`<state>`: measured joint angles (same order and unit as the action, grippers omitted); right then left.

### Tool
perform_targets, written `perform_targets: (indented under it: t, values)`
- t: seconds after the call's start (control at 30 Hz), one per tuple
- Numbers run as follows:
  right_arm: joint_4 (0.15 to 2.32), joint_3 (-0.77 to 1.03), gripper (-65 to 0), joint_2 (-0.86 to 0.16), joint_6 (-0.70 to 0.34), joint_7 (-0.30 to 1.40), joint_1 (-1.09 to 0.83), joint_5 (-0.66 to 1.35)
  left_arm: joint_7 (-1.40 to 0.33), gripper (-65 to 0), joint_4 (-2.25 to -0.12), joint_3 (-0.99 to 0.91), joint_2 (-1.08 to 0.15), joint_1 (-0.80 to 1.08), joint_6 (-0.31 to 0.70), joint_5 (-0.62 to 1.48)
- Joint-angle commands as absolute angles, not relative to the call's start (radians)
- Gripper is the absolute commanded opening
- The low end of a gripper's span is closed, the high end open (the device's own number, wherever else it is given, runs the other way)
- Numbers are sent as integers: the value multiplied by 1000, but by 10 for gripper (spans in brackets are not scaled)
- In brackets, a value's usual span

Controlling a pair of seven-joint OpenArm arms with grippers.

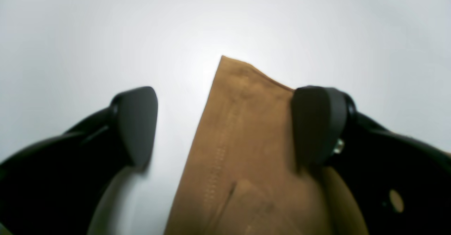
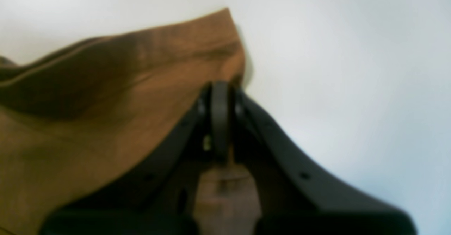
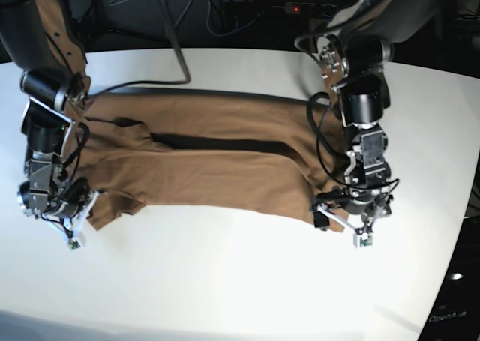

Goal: Fold the T-shirt properly
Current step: 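Move the left gripper to the hem end's outer edge and grasp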

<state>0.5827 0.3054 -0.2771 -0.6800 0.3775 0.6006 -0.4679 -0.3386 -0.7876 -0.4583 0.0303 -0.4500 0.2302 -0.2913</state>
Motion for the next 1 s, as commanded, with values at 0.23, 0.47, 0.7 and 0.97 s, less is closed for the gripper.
perform_targets:
  t: [0.23,0.47,0.7,0.97]
  values:
    - [576,302,-643,-275,-698,430,599,-493,-374,-305,-783,-456,31,-464,236,-282]
    - [576,302,-643,-275,-698,432,599,-493,-375,-464,-748,-456,22,-464,236,-282]
    - [576,302,-643,-275,-698,432,599,-493,-367,-616,-625,-473,-5,-492,239,-282]
    - [576,302,-643,-275,-698,433,598,-493,-364,-613,-676,-476,18,-461,243,-283]
